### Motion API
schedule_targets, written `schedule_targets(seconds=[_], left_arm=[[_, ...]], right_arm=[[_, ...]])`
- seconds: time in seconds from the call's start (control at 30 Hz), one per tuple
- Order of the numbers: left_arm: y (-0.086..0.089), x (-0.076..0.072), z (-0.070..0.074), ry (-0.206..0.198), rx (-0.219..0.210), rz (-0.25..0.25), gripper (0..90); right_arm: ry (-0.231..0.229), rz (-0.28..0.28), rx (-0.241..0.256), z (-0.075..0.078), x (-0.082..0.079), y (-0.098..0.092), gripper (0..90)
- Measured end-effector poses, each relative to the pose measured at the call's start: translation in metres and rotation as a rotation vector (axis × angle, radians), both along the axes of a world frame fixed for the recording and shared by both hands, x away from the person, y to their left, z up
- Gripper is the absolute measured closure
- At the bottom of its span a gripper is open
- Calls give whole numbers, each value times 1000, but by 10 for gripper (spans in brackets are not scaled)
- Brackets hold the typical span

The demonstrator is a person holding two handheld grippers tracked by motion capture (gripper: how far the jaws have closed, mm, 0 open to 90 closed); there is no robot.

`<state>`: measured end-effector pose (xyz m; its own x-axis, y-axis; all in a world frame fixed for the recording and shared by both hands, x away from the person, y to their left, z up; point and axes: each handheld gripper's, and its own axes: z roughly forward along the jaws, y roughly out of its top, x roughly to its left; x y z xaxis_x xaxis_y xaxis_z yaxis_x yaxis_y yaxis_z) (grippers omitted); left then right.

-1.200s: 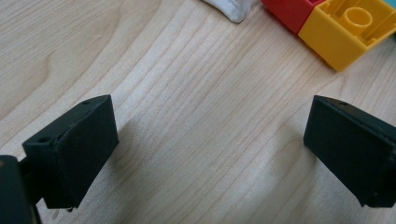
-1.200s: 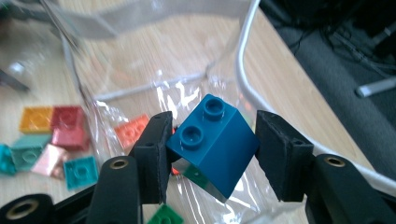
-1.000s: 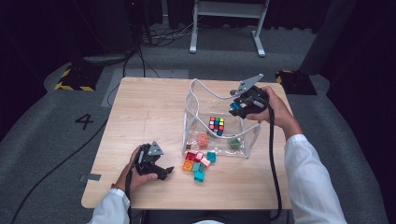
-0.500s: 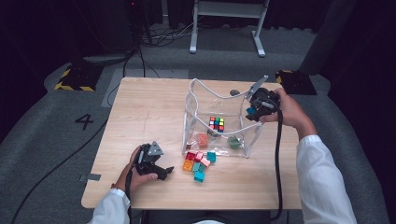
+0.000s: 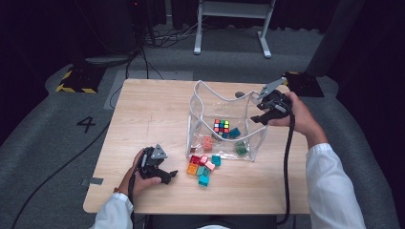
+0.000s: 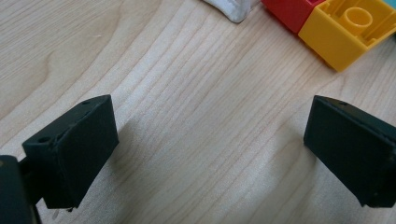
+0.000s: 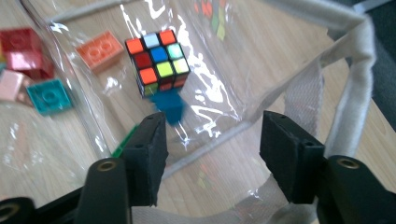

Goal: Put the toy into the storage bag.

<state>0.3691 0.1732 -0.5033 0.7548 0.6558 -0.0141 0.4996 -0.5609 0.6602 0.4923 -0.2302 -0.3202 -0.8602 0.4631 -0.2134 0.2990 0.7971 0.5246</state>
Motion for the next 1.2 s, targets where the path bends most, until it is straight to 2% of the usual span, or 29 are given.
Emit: schedule_targets(seconds=[0.1, 0.17, 0.2, 0.3, 0.37, 0.4, 0.43, 0.57, 0.7, 0.77, 0.83, 0.9, 1.03, 1.2], left_arm=[[0, 0, 0, 4, -4, 2, 31], [0, 0, 0, 10, -7, 2, 31], [0, 0, 0, 10, -7, 2, 31], [0, 0, 0, 9, -7, 2, 31], [0, 0, 0, 9, -7, 2, 31], [0, 0, 0, 2, -2, 0, 31], [0, 0, 0, -1, -1, 2, 31], [0, 0, 0, 0, 0, 0, 31], [0, 0, 0, 10, -6, 2, 31], [0, 0, 0, 7, -6, 1, 31], [0, 0, 0, 0, 0, 0, 31], [0, 0, 0, 1, 0, 0, 31], [0, 0, 0, -1, -1, 1, 31], [0, 0, 0, 0, 0, 0, 31]], right_arm=[[-31, 0, 58, 6, -6, -5, 399], [-50, -7, 122, 11, -11, -10, 385], [-58, -30, 150, 13, -15, -12, 378], [-94, -26, 257, 18, -25, -20, 363], [-133, -36, 295, 20, -33, -25, 332], [-133, -36, 295, 20, -33, -25, 332], [-171, -50, 337, 21, -44, -30, 325], [-216, -61, 399, 21, -62, -40, 315], [-241, -61, 461, 21, -81, -52, 316], [-240, -58, 480, 18, -90, -57, 319], [-265, -62, 475, 14, -100, -61, 319], [-257, -49, 493, 9, -109, -65, 320], [-274, -44, 491, -5, -126, -69, 322], [-269, -35, 501, -19, -139, -71, 324]])
